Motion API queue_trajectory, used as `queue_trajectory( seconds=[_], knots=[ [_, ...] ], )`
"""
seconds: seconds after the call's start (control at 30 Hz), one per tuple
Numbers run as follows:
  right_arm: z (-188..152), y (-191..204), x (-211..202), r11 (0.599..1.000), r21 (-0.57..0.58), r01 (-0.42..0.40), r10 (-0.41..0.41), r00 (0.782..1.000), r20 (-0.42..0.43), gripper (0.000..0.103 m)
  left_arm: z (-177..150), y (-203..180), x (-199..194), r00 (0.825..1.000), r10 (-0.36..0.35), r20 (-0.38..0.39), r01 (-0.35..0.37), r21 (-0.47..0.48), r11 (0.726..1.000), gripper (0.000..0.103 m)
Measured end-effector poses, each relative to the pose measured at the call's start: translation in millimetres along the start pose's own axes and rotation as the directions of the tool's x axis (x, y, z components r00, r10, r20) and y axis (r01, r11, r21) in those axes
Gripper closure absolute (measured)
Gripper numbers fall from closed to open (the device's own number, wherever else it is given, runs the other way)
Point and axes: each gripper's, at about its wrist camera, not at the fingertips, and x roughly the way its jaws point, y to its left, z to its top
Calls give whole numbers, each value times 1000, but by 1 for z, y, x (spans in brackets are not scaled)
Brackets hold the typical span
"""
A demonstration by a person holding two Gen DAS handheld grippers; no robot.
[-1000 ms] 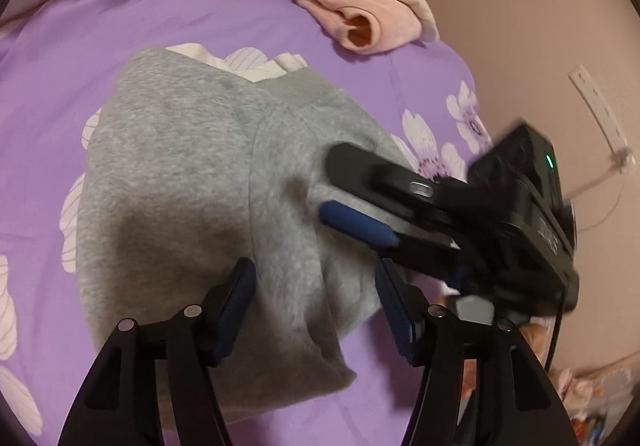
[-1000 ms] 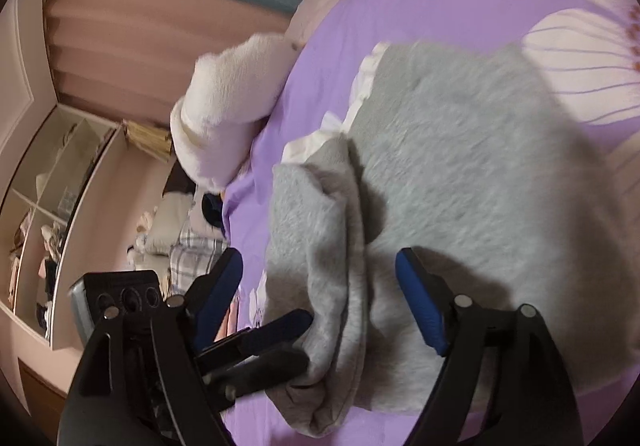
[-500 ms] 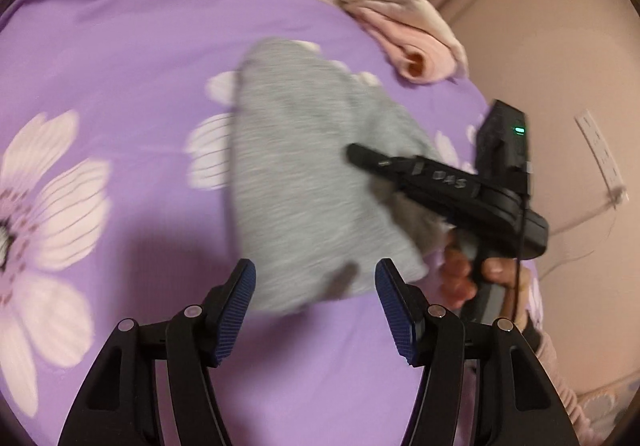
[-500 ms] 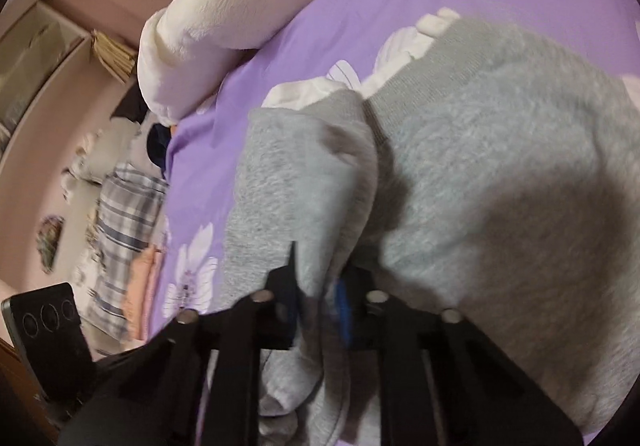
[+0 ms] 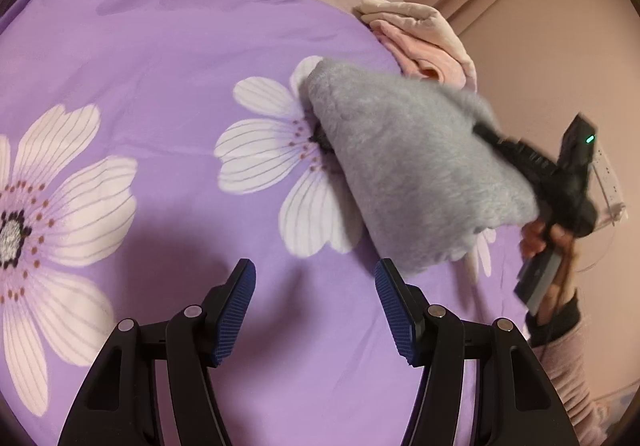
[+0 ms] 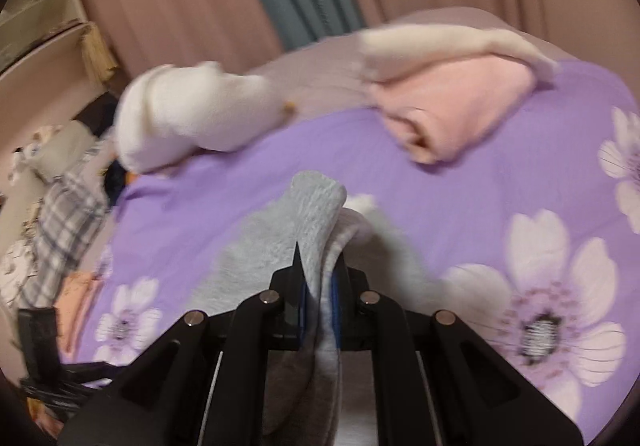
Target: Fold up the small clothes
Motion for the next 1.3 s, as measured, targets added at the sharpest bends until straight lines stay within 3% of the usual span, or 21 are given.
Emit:
queue_trajectory(
  seconds=[0.23,0.37,0.5,0.6,0.8,0.83,0.9,1.0,1.07,1.17,1.3],
  knots=[
    [-25,-38,42,997,36,65,-62,994,-86,92,31,-42,20,1000,-27,13,26,36,999,43],
    [-28,-37,45,998,9,67,-66,995,-81,91,52,-74,26,996,-76,37,73,69,995,43],
    [-27,-33,40,996,-35,76,-78,994,-75,91,62,-105,46,993,-117,3,116,121,986,43],
    [-29,-35,38,994,-62,94,-99,992,-75,90,55,-113,68,994,-98,-51,104,135,985,43],
    [-36,-42,42,997,-40,67,-71,993,-95,83,41,-106,98,992,52,-114,-30,185,982,43],
    [-35,-45,40,998,-22,65,-67,993,-93,80,41,-102,102,990,65,-122,-42,184,982,43],
    [-34,-50,31,997,9,82,-81,994,-80,63,40,-101,104,990,79,-119,-56,188,981,43],
    [-31,-45,6,994,-17,112,-111,994,21,63,40,-105,105,989,94,-111,-69,208,976,43],
    [-26,-36,-6,995,-53,85,-82,995,63,63,39,-107,105,988,108,-107,-82,226,971,43],
    [-22,-25,0,997,-80,-2,5,1000,28,69,40,-107,104,989,103,-109,-77,222,972,43],
    [-28,-20,33,996,-85,20,-25,998,-55,73,41,-105,103,989,92,-113,-66,212,975,43]
  ],
)
